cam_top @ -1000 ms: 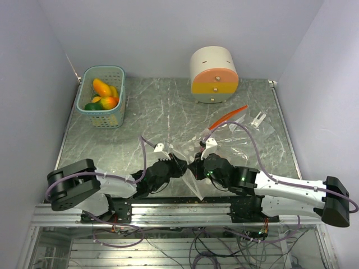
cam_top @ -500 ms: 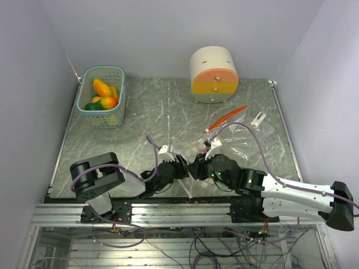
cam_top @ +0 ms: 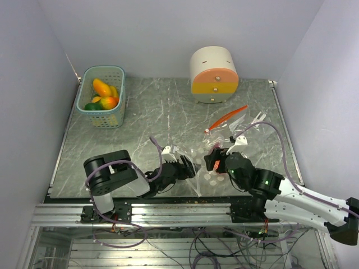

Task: Open the zip-top bag and remove the fake food
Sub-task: Adjust the zipper food storage bag at the center of the board.

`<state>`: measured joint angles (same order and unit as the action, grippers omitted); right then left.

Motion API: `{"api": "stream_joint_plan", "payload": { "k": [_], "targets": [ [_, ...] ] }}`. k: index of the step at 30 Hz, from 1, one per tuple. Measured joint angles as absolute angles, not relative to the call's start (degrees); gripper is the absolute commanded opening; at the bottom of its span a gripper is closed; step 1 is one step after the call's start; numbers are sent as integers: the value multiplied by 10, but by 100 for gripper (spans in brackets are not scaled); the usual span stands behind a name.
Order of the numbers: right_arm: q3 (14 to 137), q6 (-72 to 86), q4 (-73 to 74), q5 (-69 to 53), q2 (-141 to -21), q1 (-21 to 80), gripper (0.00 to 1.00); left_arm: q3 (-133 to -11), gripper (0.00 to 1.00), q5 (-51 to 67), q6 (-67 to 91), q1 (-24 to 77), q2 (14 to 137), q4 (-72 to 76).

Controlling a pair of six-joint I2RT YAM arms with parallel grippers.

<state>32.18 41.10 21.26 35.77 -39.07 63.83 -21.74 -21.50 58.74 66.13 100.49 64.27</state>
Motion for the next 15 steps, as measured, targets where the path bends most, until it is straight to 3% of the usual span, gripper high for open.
{"api": "stream_joint_plan", "payload": {
  "k": [9, 11, 15],
  "targets": [
    [293, 415, 236, 324, -470, 441, 75, -220, 84, -192, 590, 660, 1042, 696],
    [288, 413, 234, 315, -496, 413, 69, -221, 84, -190, 589, 660, 1042, 698],
    [285, 412, 216, 296, -544, 396, 45, -222, 84, -188, 588, 659, 1041, 698]
  ]
}}
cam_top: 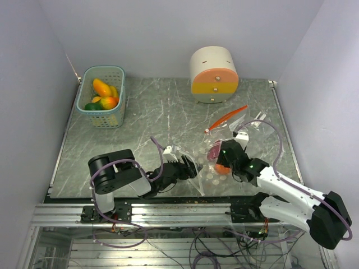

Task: Open the zip-top bag and remove the fake food
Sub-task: Adjust the zipper food storage bag at the center of the board.

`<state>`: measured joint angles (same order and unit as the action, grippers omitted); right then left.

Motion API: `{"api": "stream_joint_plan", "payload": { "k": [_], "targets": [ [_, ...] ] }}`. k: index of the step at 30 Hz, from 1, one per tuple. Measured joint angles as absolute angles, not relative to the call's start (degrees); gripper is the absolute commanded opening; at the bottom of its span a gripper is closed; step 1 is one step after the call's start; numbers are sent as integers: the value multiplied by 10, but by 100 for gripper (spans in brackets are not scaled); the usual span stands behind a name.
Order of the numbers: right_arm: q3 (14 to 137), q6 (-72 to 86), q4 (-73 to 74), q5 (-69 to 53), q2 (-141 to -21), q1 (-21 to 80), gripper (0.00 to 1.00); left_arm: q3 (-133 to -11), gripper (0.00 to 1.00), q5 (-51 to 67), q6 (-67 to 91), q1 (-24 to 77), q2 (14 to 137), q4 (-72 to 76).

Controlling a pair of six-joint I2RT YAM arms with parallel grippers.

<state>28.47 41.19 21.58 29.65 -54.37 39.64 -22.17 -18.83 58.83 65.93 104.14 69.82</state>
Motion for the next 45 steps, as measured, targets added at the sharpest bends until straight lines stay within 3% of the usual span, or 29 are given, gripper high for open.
{"api": "stream_joint_plan", "payload": {
  "k": [6, 10, 14, 15, 18, 19, 20, 22, 25, 28, 33, 45],
  "targets": [
    [232, 418, 145, 226, -558, 394, 14, -229, 83, -183, 587, 659, 1041, 702],
    [199, 427, 93, 167, -550, 393, 4, -232, 85, -171, 591, 659, 1066, 729],
    [183, 435, 52, 123, -548, 393, 1, -234, 85, -158, 596, 659, 1102, 757],
    [182, 436, 45, 116, -548, 393, 7, -234, 85, -157, 598, 659, 1107, 770],
    [183, 438, 39, 106, -545, 393, 50, -222, 85, -155, 601, 660, 1110, 791],
    [186, 438, 44, 107, -540, 393, 58, -215, 85, -155, 601, 660, 1110, 798],
    [190, 439, 52, 109, -535, 393, 63, -211, 84, -155, 601, 660, 1110, 802],
    [206, 432, 81, 119, -514, 393, 64, -203, 83, -155, 601, 662, 1107, 806],
    [238, 426, 125, 142, -464, 393, 56, -197, 81, -159, 600, 667, 1101, 802],
    [255, 426, 166, 159, -397, 393, 34, -197, 80, -164, 595, 676, 1097, 795],
    [246, 449, 221, 144, -312, 393, 15, -199, 80, -170, 584, 683, 1082, 778],
    [140, 523, 194, 66, -331, 393, 6, -206, 79, -204, 547, 687, 999, 709]
  ]
}}
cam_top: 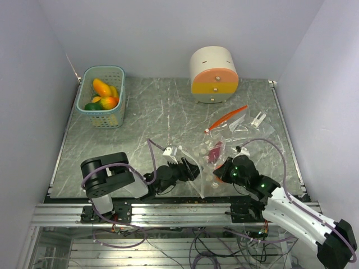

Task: Open the zip-top bag and remove the fake food
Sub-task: Adjust the zipper food storage bag at the center of the board.

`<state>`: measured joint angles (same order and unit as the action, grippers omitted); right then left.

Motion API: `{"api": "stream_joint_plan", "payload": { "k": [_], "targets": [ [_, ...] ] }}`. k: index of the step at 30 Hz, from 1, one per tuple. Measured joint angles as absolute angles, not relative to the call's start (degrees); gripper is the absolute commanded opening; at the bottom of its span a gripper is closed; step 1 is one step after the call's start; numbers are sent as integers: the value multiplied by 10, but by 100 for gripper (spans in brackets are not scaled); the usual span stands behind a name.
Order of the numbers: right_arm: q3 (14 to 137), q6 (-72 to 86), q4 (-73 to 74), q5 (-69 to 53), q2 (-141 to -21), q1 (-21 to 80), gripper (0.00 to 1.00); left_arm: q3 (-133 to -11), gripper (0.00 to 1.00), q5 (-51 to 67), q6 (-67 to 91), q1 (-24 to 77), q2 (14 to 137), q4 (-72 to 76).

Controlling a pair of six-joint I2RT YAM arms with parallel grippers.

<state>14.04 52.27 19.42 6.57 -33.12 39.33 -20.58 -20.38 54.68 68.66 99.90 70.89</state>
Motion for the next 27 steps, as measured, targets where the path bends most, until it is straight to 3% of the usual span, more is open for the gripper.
{"api": "stream_joint_plan", "payload": {
  "k": [9, 11, 15, 17, 27],
  "targets": [
    [87, 522, 63, 16, -447, 393, 8, -206, 80, -227, 529, 697, 975, 668],
    [100, 512, 59, 13, -468, 393, 19, -206, 80, -232, 527, 700, 973, 662],
    [171, 483, 98, 30, -472, 393, 57, -206, 79, -241, 524, 704, 973, 655],
    [221, 465, 119, 56, -451, 393, 64, -206, 79, -244, 524, 704, 973, 656],
    [294, 424, 197, 170, -416, 393, 66, -206, 74, -244, 524, 704, 993, 665]
  ]
}}
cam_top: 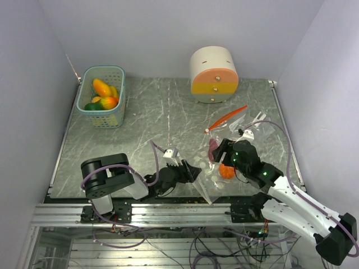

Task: Open the zip-top bag and remove the fake food
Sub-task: Adjust the zipper food storage bag at the center of the board.

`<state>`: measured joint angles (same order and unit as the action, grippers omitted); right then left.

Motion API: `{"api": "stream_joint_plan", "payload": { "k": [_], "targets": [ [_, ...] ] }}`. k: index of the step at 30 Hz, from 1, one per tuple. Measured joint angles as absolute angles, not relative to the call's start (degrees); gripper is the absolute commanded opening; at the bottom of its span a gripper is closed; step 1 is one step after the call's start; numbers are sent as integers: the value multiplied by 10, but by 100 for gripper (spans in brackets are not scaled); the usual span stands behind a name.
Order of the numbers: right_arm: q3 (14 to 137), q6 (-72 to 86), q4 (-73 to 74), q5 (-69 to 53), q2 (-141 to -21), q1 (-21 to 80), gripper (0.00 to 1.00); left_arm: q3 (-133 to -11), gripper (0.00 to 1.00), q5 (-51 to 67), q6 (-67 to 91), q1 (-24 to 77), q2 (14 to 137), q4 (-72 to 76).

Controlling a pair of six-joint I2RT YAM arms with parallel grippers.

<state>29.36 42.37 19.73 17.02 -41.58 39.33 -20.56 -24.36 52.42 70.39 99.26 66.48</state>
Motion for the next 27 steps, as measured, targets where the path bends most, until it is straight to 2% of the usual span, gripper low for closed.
{"api": "stream_joint_plan", "payload": {
  "k": [2, 5, 8, 12, 20, 24, 27],
  "targets": [
    [292, 423, 215, 189, -427, 393, 66, -205, 70, -243, 524, 704, 991, 666],
    [291, 424, 231, 223, -440, 390, 67, -189, 55, -242, 520, 704, 976, 667],
    [291, 423, 232, 237, -461, 383, 67, -172, 49, -235, 513, 706, 957, 678],
    [284, 419, 221, 237, -489, 374, 67, -159, 31, -233, 508, 724, 931, 683],
    [269, 415, 196, 227, -494, 367, 66, -154, 16, -288, 529, 792, 898, 673],
    [268, 413, 195, 224, -493, 364, 66, -148, 7, -317, 562, 806, 952, 717],
    [268, 413, 194, 223, -491, 363, 66, -139, 7, -347, 597, 819, 1013, 765]
  ]
}}
